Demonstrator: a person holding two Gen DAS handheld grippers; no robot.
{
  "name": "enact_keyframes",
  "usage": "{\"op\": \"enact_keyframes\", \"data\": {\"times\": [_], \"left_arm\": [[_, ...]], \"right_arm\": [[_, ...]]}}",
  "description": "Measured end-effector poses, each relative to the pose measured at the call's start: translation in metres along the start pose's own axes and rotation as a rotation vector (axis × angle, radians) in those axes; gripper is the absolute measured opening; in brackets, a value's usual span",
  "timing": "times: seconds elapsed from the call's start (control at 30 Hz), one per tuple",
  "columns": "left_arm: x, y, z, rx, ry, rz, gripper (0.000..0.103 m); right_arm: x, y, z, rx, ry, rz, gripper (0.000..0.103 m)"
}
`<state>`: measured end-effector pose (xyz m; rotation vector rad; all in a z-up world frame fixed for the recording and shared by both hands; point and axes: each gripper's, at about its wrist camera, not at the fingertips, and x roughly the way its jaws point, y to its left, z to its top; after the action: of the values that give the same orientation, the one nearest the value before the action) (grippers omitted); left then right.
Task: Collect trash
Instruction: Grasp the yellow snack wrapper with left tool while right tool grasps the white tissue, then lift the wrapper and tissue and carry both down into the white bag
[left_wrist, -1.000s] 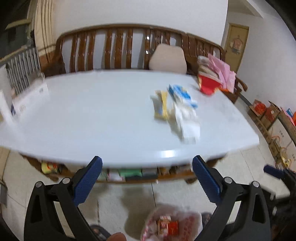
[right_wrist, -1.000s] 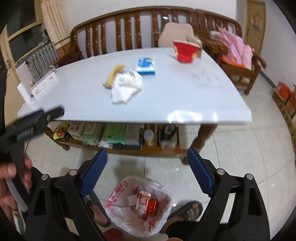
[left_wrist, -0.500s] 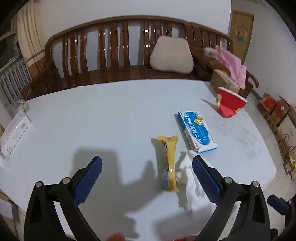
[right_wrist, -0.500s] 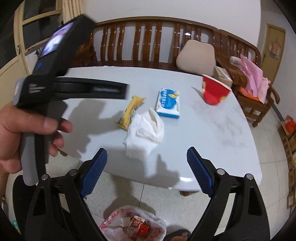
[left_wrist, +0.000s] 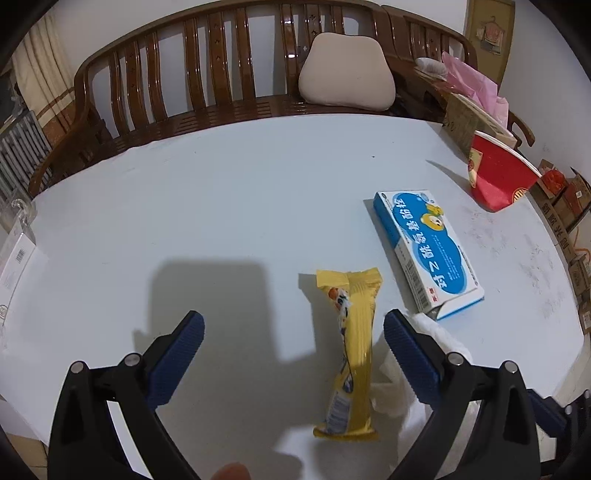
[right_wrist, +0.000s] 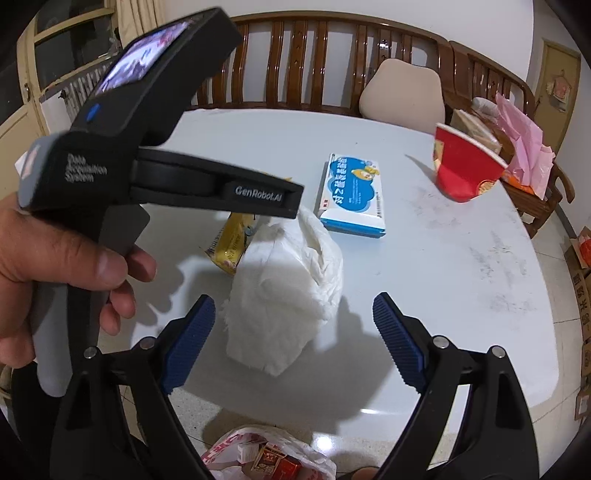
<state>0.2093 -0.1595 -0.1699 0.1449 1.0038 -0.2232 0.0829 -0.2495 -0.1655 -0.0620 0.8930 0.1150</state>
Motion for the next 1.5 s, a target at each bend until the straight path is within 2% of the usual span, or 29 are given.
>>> {"op": "enact_keyframes", "data": {"times": [0.17,0.23,0.3,0.47,0.67,0.73,0.77,0.8,0.87,1.0,1.1,1.43,1.5], "left_arm": [[0.013,0.001,0.002,-0.009,0.018,0.016,0.095],[0.016,0.003,0.002,-0.021,0.019,0.006,0.095],[0.019,0.003,0.003,-0.018,0.020,0.010,0.095],[0.026,0.010,0.000,-0.035,0.032,0.011,0.089],[0.028,0.014,-0.004,-0.051,0.026,0.001,0.078],[0.026,0.013,-0.004,-0.050,0.017,0.000,0.069],[0.025,0.014,-0.004,-0.053,0.013,0.002,0.058],[0.023,0.015,-0.004,-0.058,0.009,0.005,0.047],[0.022,0.018,-0.003,-0.073,0.005,0.001,0.041],[0.020,0.022,-0.004,-0.086,-0.005,-0.011,0.029],[0.019,0.025,-0.005,-0.095,-0.008,-0.025,0.025],[0.010,0.025,-0.009,-0.078,-0.027,-0.036,0.019],[0.007,0.025,-0.009,-0.079,-0.033,-0.039,0.014]], "right_arm": [[0.018,-0.001,0.000,0.002,0.018,-0.010,0.084],[0.025,-0.002,0.001,0.008,0.033,-0.002,0.076],[0.031,-0.003,0.001,0.014,0.055,0.011,0.061],[0.039,-0.007,0.002,0.017,0.065,0.006,0.059],[0.041,-0.011,0.004,0.025,0.060,-0.001,0.042],[0.041,-0.012,0.005,0.025,0.058,-0.005,0.034],[0.041,-0.013,0.005,0.024,0.057,-0.008,0.025],[0.041,-0.013,0.005,0.023,0.055,-0.012,0.020],[0.042,-0.014,0.005,0.026,0.053,-0.015,0.017],[0.042,-0.015,0.005,0.029,0.044,-0.023,0.013],[0.042,-0.013,0.005,0.022,0.041,-0.043,0.011],[0.029,-0.015,0.010,0.033,0.017,-0.044,0.010],[0.027,-0.015,0.010,0.038,0.015,-0.043,0.010]]}}
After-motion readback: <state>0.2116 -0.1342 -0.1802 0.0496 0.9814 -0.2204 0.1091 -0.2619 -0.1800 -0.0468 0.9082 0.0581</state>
